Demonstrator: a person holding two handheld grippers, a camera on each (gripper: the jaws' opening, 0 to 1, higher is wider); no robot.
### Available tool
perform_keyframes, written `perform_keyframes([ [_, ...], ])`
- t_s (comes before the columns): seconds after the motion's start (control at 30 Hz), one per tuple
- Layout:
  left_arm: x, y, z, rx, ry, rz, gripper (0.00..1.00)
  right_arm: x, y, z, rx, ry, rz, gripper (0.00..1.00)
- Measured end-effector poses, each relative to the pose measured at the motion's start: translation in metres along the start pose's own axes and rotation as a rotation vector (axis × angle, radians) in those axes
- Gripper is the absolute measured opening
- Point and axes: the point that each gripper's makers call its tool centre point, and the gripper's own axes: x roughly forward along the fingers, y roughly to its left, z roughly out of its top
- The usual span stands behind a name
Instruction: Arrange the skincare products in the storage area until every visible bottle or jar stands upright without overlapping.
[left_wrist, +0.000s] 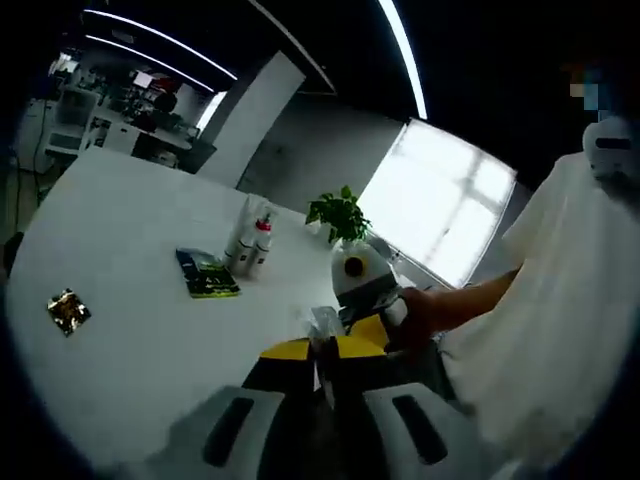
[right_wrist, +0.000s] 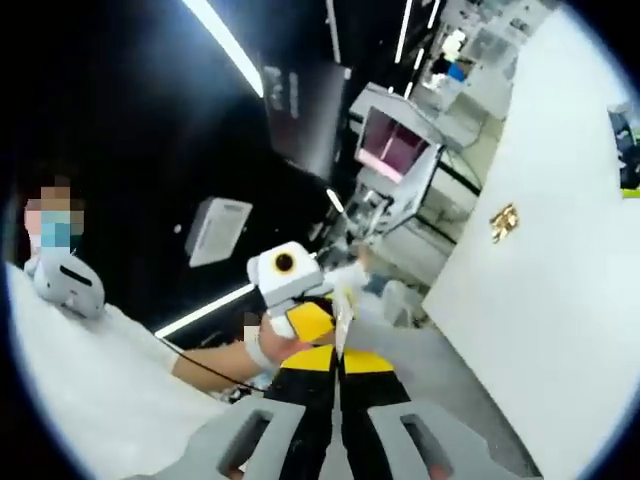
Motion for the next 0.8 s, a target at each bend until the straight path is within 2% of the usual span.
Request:
perform_keyframes([
  [0.07,-0.002,0.003,0.001,0.001,-0.004,0.019,0.0,0.002,0.0,0.002,-0.006,0.005,-0.008,0.0],
  [0.13,-0.007,0.007,0.01,-0.072,-0.046,0.021,0.0,0.004,0.001,0.007,-0.028,-0.022,-0.009,0.0],
  [0.17,-0.007,0.008,0.011,-0.079,-0.053,0.026,0.0,0.005,0.002,0.009,-0.039,-0.036,-0.009,0.02],
  [0.23,-0.007,0.01,0.013,-0.093,-0.067,0.035,0.0,0.009,-0.003,0.001,-0.071,-0.023,-0.046,0.05],
  [0.27,-0.006,0.01,0.012,-0.098,-0.058,0.033,0.0,0.009,-0.003,-0.001,-0.063,-0.029,-0.04,0.07],
  [0.33,-0.003,0.009,0.008,-0.109,-0.04,0.028,0.0,0.008,-0.002,-0.004,-0.045,-0.04,-0.027,0.0],
  [0.43,-0.004,0.009,0.008,-0.117,-0.038,0.029,0.0,0.004,-0.003,0.0,0.021,-0.111,-0.036,0.0],
  [0.53,-0.003,0.009,0.004,-0.113,-0.025,0.035,0.0,-0.001,-0.004,-0.001,0.047,-0.136,-0.038,0.01],
  [0.63,-0.003,0.009,0.0,-0.109,-0.009,0.043,0.0,-0.008,-0.006,0.005,0.052,-0.161,-0.054,0.01],
  [0.73,-0.003,0.008,0.001,-0.106,-0.01,0.038,0.0,-0.007,-0.003,0.006,0.051,-0.157,-0.044,0.0],
  [0.8,-0.003,0.009,0.001,-0.099,-0.011,0.043,0.0,-0.007,-0.006,0.006,0.045,-0.153,-0.071,0.0],
])
